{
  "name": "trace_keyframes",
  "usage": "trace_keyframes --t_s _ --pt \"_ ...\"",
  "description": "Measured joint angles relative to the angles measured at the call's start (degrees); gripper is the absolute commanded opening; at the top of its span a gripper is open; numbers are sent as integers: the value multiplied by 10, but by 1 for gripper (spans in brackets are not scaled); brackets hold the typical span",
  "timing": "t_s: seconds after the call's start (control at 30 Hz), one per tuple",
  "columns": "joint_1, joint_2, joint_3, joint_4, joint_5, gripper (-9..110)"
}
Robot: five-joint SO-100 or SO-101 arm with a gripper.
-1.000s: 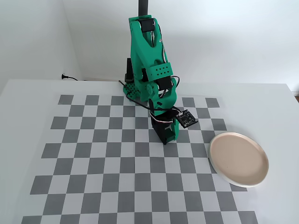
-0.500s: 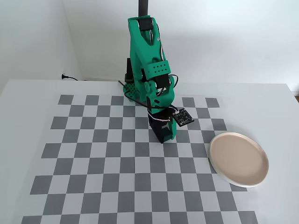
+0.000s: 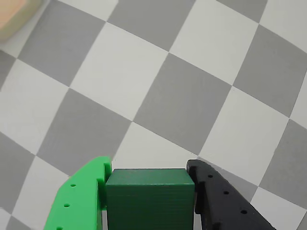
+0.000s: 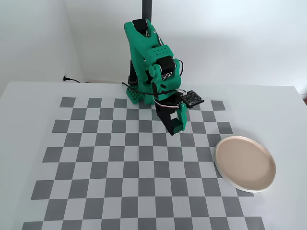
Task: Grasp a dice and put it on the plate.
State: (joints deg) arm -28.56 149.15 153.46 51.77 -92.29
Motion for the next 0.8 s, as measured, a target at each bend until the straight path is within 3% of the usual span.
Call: trace_keyframes --t_s 0.37,0.8 --pt "-60 -26 -115 60 42 -4" --pt "-151 -221 -320 94 91 -4"
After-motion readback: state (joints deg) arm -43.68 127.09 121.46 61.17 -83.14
